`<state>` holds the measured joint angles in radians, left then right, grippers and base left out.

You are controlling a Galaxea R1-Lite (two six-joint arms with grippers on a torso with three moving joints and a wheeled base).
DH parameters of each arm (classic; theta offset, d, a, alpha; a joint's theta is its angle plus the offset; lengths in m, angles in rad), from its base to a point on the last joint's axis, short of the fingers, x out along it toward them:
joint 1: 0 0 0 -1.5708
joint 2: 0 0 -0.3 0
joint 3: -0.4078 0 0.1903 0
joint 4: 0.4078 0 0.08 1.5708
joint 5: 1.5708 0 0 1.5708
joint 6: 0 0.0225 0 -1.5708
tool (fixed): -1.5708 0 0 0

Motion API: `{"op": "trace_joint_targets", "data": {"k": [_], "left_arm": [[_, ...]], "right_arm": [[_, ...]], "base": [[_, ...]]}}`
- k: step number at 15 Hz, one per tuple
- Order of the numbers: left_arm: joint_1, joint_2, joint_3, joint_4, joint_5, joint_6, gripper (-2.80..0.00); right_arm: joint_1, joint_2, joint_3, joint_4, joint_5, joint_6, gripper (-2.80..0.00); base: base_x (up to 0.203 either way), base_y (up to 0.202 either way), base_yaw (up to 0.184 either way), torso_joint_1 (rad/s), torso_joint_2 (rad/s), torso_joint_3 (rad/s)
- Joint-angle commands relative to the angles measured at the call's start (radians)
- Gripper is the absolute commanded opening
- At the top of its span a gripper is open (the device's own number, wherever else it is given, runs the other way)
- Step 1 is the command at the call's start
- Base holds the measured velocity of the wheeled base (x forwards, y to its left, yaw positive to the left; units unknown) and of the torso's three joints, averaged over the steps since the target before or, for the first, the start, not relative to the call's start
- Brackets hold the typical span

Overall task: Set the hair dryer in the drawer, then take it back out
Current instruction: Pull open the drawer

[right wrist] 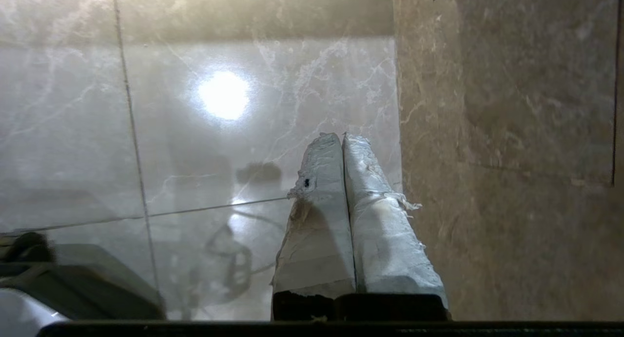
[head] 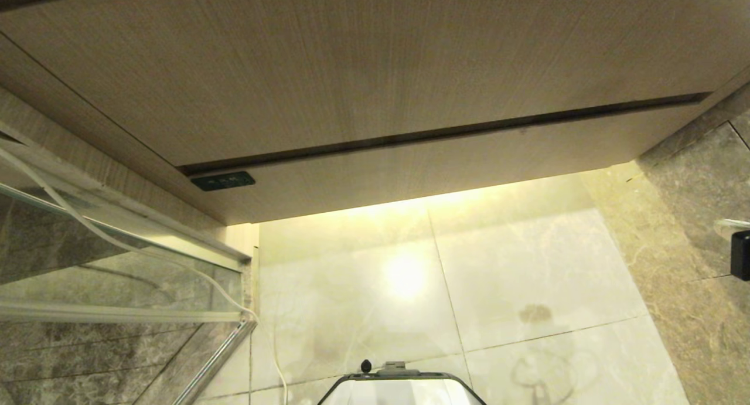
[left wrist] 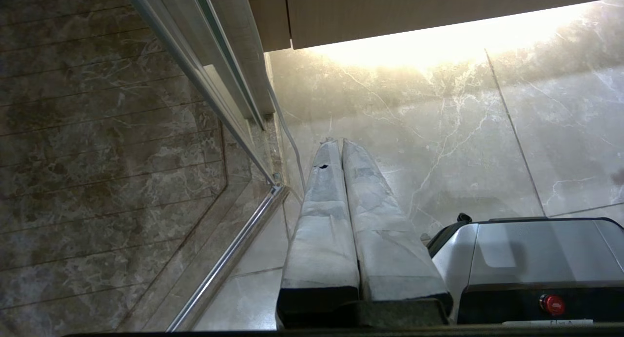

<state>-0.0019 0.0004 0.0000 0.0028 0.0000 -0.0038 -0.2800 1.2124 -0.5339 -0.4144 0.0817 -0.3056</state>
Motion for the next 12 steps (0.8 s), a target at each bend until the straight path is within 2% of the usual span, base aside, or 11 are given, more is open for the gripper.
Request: {"op": "trace_joint_targets", "data": {"k": [1,4,6,8,10,12], "left_arm": [[0.0,0.0,0.0,0.0,0.001,-0.001,-2.8],[0.0,0.0,0.002,0.0,0.0,-0.001,-2.8],[0.0,0.0,0.0,0.0,0.002,-0.001,-2.8],[0.0,0.0,0.002,0.0,0.0,-0.001,-2.8],[0.0,0.0,0.002,0.0,0.0,-0.001,-2.8],[0.0,0.0,0.0,0.0,0.002,-0.001,-2.8]], "right_arm": [[0.016,-0.256,0.094,0.022,0.002,0.052,-2.8],[0.117,-0.562,0.236,0.04,-0.019,0.199,-2.8],[0.221,-0.802,0.365,0.047,-0.057,0.246,-2.8],[0.338,-0.983,0.485,0.056,-0.109,0.262,-2.8],[0.425,-1.078,0.571,0.071,-0.179,0.25,-2.8],[0.426,-1.144,0.56,0.17,-0.17,0.231,-2.8]], "base": [[0.0,0.0,0.0,0.0,0.0,0.0],[0.0,0.0,0.0,0.0,0.0,0.0],[0.0,0.0,0.0,0.0,0.0,0.0],[0.0,0.0,0.0,0.0,0.0,0.0],[0.0,0.0,0.0,0.0,0.0,0.0],[0.0,0.0,0.0,0.0,0.0,0.0]]}}
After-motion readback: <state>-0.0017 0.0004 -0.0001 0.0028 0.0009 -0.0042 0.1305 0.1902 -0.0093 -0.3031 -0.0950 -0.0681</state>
